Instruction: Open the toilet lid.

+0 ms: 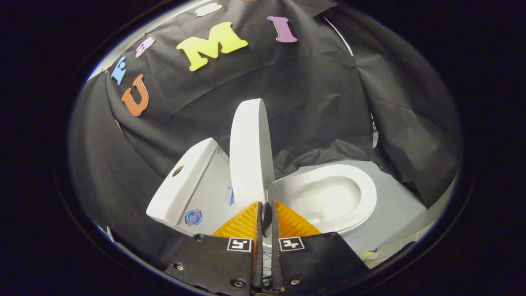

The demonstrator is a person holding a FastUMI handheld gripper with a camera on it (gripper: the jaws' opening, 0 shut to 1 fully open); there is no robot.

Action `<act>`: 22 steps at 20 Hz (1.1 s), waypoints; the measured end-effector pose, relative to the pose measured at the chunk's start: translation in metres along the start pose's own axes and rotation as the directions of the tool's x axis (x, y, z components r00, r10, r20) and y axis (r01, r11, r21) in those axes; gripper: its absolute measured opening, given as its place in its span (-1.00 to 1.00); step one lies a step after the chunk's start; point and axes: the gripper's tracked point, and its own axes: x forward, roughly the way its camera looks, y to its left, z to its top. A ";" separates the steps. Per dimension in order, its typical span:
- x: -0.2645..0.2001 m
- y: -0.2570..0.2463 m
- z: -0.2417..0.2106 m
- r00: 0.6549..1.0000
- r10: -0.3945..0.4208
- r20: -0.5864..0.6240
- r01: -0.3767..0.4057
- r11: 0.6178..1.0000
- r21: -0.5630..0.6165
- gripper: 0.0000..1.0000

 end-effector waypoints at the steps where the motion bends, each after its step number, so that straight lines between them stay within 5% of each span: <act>1: 0.000 0.006 -0.001 1.000 -0.001 -0.003 0.001 1.000 -0.013 -0.76; 22: 0.022 0.121 -0.040 0.999 -0.005 -0.041 -0.008 0.951 -0.309 -0.71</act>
